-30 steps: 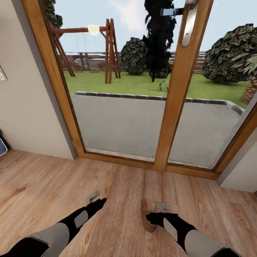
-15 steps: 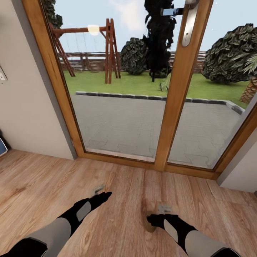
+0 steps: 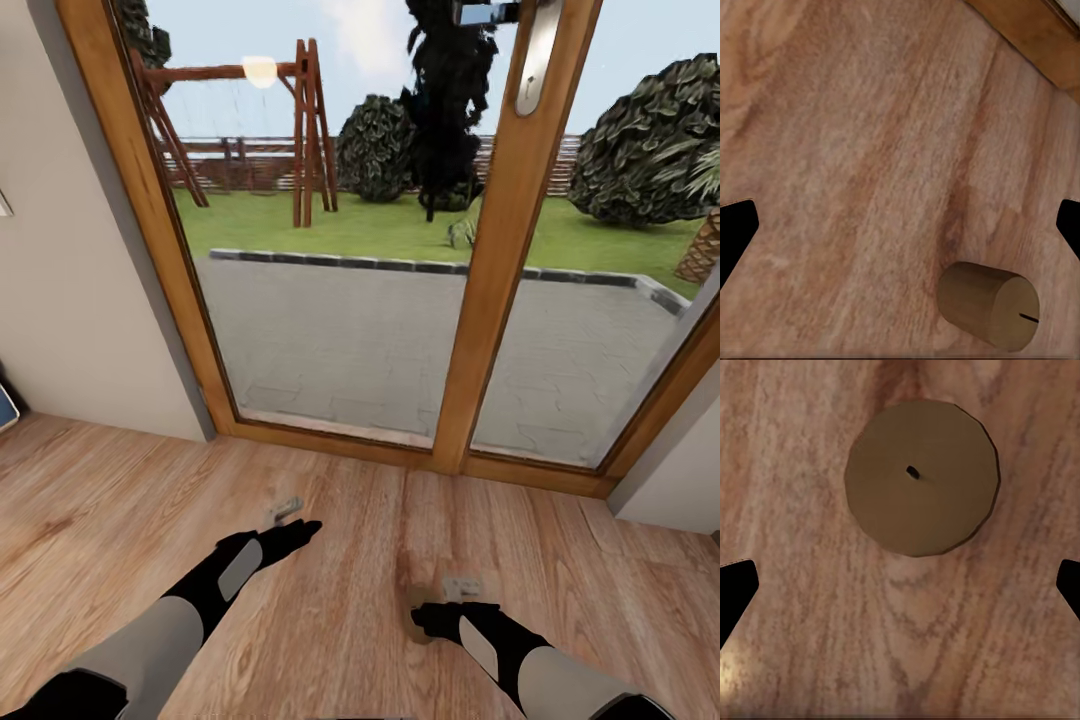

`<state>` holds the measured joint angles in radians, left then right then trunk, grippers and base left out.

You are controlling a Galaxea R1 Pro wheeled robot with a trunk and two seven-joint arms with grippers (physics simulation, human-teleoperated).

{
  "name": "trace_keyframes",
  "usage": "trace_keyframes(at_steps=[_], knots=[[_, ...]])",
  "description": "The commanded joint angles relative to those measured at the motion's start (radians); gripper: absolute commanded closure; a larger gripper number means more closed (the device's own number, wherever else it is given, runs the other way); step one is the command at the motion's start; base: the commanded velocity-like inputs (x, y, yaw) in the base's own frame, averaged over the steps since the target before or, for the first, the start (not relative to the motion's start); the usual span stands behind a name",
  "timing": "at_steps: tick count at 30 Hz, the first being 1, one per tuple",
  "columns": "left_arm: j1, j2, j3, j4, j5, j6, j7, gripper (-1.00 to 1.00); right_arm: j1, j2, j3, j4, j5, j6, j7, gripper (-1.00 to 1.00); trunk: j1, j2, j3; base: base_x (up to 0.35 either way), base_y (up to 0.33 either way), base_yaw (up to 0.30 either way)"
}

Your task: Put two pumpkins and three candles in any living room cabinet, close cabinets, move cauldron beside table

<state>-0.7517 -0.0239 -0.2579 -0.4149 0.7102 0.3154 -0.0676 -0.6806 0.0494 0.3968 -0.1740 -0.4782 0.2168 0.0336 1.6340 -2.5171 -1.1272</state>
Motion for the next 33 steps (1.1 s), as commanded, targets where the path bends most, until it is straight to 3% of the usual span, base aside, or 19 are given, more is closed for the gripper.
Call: trace_keyframes(at_steps=[1, 9, 33], knots=[[-0.001, 0.0, -0.003, -0.001, 0.004, 0.005, 0.0, -1.0, 0.0, 0.0, 0.003, -0.001, -0.002, 0.004, 0.001, -1.0, 0.0, -0.001, -0.005, 0.0, 0.0, 0.0], [-0.002, -0.019, -0.003, -0.002, 0.003, 0.007, 0.001, -1.0, 0.0, 0.0, 0.004, -0.001, -0.002, 0.002, 0.002, -1.0, 0.004, -0.003, -0.036, 0.0, 0.0, 0.0], [-0.002, -0.022, -0.004, -0.008, 0.005, 0.008, -0.006, -1.0, 0.0, 0.003, 0.006, -0.001, 0.001, 0.001, 0.002, -1.0, 0.015, -0.008, -0.129, 0.0, 0.0, 0.0]])
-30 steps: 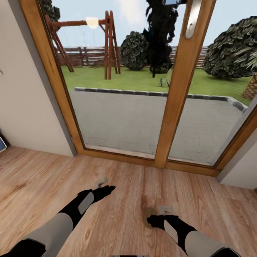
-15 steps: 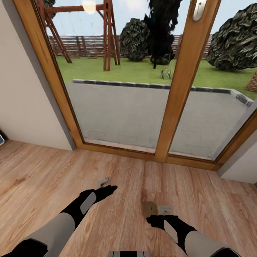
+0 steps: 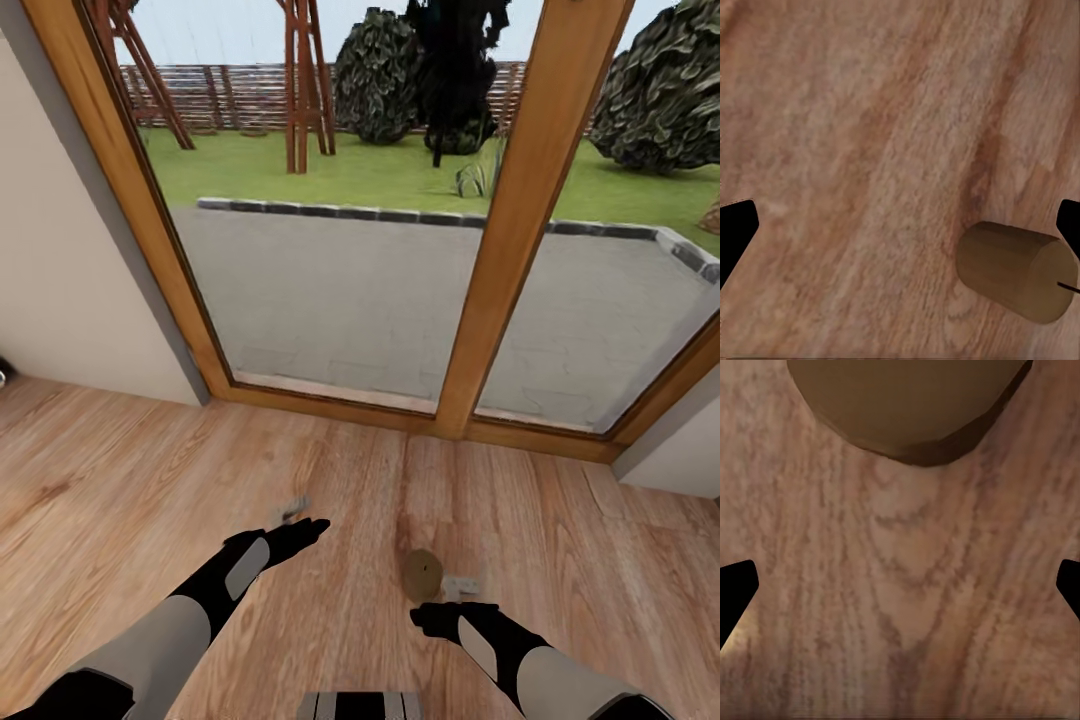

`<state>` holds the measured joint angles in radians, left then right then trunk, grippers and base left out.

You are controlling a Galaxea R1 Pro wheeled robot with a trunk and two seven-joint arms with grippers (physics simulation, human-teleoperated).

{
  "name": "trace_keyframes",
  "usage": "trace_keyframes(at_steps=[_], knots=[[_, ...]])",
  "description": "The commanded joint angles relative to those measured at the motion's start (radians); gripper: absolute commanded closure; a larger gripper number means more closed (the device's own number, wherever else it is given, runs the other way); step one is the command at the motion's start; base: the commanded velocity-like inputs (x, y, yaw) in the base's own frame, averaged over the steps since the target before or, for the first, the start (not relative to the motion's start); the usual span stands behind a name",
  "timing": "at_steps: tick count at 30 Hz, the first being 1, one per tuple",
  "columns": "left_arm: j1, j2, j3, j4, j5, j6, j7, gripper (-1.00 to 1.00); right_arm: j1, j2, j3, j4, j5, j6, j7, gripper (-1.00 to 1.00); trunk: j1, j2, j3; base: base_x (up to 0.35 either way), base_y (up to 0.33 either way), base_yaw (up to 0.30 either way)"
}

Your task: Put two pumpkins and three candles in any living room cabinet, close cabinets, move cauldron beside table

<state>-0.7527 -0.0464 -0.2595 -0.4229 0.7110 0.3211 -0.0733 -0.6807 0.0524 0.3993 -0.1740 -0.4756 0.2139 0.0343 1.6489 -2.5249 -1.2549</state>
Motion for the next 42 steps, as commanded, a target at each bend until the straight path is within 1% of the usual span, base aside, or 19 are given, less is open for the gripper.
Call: trace_keyframes(at_steps=[1, 6, 17, 21, 23, 26, 29, 42], knots=[[0.0, 0.0, -0.003, 0.0, 0.004, 0.003, 0.0, -1.0, 0.0, 0.0, 0.003, -0.001, -0.002, 0.004, 0.001, -1.0, 0.0, -0.001, -0.005, 0.0, 0.0, 0.0], [0.0, 0.0, -0.002, 0.0, 0.004, 0.003, -0.002, -1.0, 0.0, 0.0, 0.004, -0.001, -0.002, 0.004, 0.001, -1.0, 0.002, -0.002, -0.024, 0.0, 0.0, 0.0], [0.0, 0.002, -0.001, 0.0, 0.004, 0.001, -0.003, -1.0, 0.0, 0.003, 0.006, -0.001, 0.002, 0.004, -0.008, -1.0, 0.002, -0.002, -0.024, 0.0, 0.0, 0.0], [0.0, 0.002, -0.001, 0.0, 0.004, 0.001, -0.001, -1.0, 0.0, 0.003, 0.006, -0.001, 0.002, 0.004, -0.008, -1.0, 0.002, -0.002, -0.025, 0.0, 0.0, 0.095], [0.0, 0.002, -0.001, 0.001, 0.005, 0.001, 0.0, -1.0, 0.0, 0.003, 0.01, -0.001, 0.002, 0.004, -0.008, -1.0, 0.002, -0.002, -0.026, 0.0, 0.0, 0.201], [0.0, 0.002, -0.001, 0.001, 0.005, 0.001, 0.001, -1.0, 0.0, 0.003, 0.044, -0.001, 0.002, 0.005, -0.008, -1.0, 0.002, -0.002, -0.027, 0.064, 0.014, 0.1], [0.0, 0.002, -0.001, 0.001, 0.005, 0.0, 0.002, -1.0, 0.0, 0.003, 0.057, -0.001, 0.001, 0.004, -0.008, -1.0, 0.002, -0.002, -0.027, 0.159, 0.048, 0.024], [0.0, 0.001, -0.002, 0.002, 0.005, -0.001, 0.004, -1.0, 0.0, 0.003, 0.059, -0.001, 0.0, 0.004, -0.008, -1.0, 0.002, -0.002, -0.027, 0.013, 0.003, 0.001]])
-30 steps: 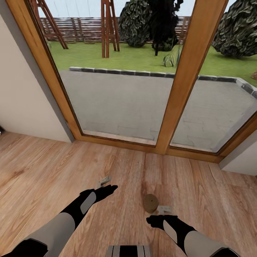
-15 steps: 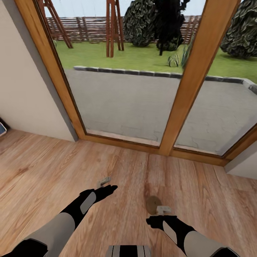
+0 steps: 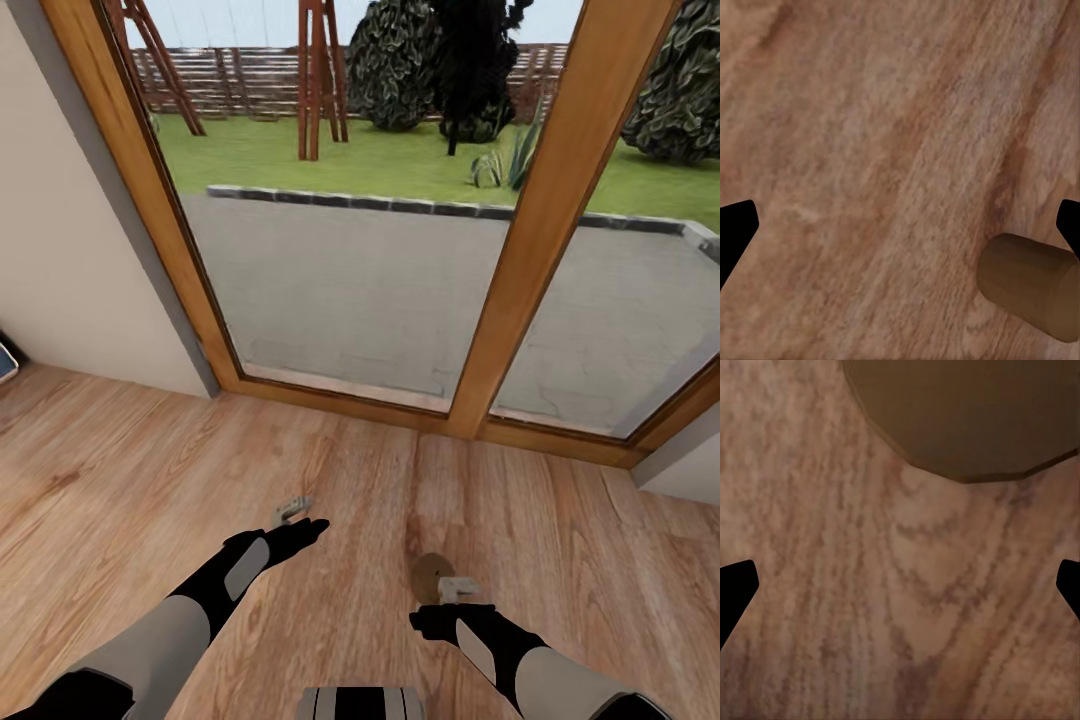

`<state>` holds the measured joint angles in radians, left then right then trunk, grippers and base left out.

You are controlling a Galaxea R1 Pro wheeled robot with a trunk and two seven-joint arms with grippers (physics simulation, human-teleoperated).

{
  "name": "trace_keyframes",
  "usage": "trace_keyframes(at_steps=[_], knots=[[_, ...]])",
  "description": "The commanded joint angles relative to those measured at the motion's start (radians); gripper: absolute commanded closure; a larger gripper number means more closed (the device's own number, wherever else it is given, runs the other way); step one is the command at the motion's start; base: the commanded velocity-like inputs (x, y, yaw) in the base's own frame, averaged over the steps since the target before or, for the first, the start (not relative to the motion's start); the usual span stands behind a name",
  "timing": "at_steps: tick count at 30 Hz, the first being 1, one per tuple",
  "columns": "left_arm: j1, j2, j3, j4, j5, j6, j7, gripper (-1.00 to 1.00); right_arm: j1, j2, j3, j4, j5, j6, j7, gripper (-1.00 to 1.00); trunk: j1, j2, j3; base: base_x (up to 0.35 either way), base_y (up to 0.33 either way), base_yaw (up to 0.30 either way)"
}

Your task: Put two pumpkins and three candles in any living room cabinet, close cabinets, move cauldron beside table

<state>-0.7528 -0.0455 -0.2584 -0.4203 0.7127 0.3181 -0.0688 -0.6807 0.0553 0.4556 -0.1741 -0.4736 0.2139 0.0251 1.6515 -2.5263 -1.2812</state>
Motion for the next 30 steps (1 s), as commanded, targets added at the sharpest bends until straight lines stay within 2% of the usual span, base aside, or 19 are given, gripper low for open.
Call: trace_keyframes(at_steps=[1, 9, 15, 30], knots=[[0.0, 0.0, -0.003, 0.0, 0.004, 0.002, 0.0, -1.0, 0.0, 0.0, 0.003, -0.001, -0.002, 0.004, 0.001, -1.0, 0.0, 0.0, -0.001, 0.117, -0.082, 0.0], [0.0, -0.004, -0.004, 0.0, 0.002, 0.001, 0.001, -1.0, 0.0, -0.001, 0.003, -0.001, -0.002, 0.004, 0.001, -1.0, 0.0, 0.0, -0.001, 0.124, -0.091, 0.0], [0.0, -0.018, -0.004, 0.001, 0.001, -0.001, 0.002, -1.0, 0.0, -0.002, 0.002, -0.001, -0.002, 0.004, 0.002, -1.0, 0.0, 0.0, 0.002, 0.016, -0.012, -0.14], [0.0, -0.019, -0.004, 0.002, 0.002, -0.001, 0.001, -1.0, 0.0, -0.002, 0.003, -0.001, -0.002, 0.004, 0.002, -1.0, 0.0, 0.0, 0.002, 0.0, 0.0, -0.009]])
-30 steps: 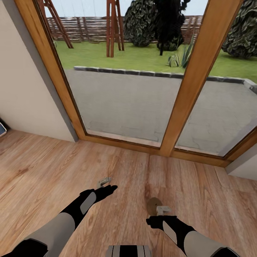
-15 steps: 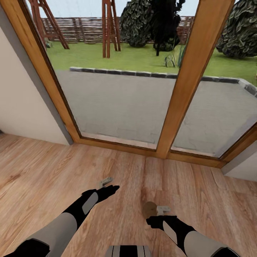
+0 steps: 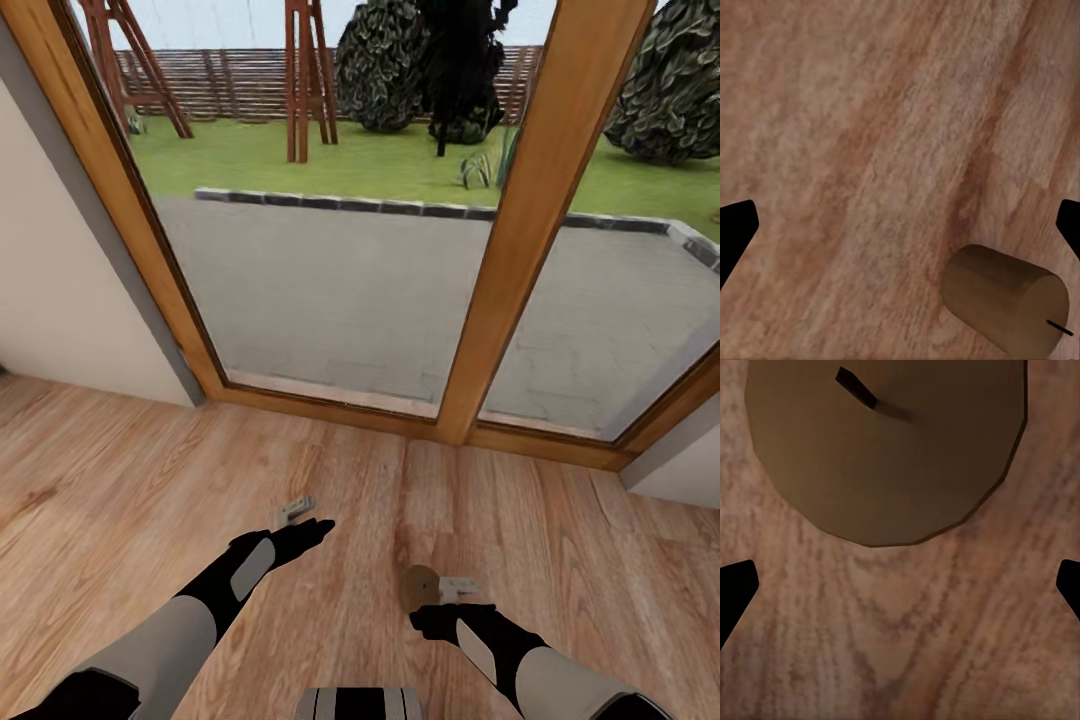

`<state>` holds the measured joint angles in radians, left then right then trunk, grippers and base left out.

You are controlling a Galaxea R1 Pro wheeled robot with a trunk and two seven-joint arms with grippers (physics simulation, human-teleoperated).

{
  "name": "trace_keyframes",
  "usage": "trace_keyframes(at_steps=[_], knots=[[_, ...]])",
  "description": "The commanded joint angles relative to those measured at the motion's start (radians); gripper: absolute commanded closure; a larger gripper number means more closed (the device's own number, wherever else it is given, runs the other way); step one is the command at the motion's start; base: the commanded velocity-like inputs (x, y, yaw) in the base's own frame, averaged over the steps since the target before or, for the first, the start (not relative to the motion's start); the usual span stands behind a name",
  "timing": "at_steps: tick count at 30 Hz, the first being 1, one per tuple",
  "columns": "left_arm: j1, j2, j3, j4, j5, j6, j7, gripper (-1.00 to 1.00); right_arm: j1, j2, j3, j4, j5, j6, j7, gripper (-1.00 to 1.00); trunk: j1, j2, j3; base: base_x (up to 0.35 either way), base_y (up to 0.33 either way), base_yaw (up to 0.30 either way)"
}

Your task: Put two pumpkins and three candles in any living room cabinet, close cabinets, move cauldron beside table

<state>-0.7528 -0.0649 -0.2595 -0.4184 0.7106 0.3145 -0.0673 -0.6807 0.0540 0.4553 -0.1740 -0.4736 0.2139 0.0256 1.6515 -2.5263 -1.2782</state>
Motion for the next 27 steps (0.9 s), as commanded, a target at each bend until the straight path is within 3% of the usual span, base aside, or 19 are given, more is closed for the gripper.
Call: trace_keyframes(at_steps=[1, 9, 27], knots=[[0.0, 0.0, -0.003, -0.001, 0.004, 0.003, -0.001, -1.0, 0.0, 0.0, 0.003, -0.001, -0.002, 0.004, 0.001, -1.0, 0.0, 0.0, -0.001, 0.0, 0.0, 0.0], [0.0, 0.0, -0.003, -0.002, 0.004, 0.005, -0.003, -1.0, 0.0, 0.0, 0.003, -0.001, -0.002, 0.004, 0.002, -1.0, 0.003, -0.002, -0.032, 0.0, 0.0, 0.0], [0.0, 0.0, -0.003, 0.0, 0.004, -0.002, 0.001, -1.0, 0.0, 0.0, 0.003, -0.001, -0.002, 0.004, 0.001, -1.0, 0.003, -0.002, -0.032, 0.0, 0.0, 0.001]])
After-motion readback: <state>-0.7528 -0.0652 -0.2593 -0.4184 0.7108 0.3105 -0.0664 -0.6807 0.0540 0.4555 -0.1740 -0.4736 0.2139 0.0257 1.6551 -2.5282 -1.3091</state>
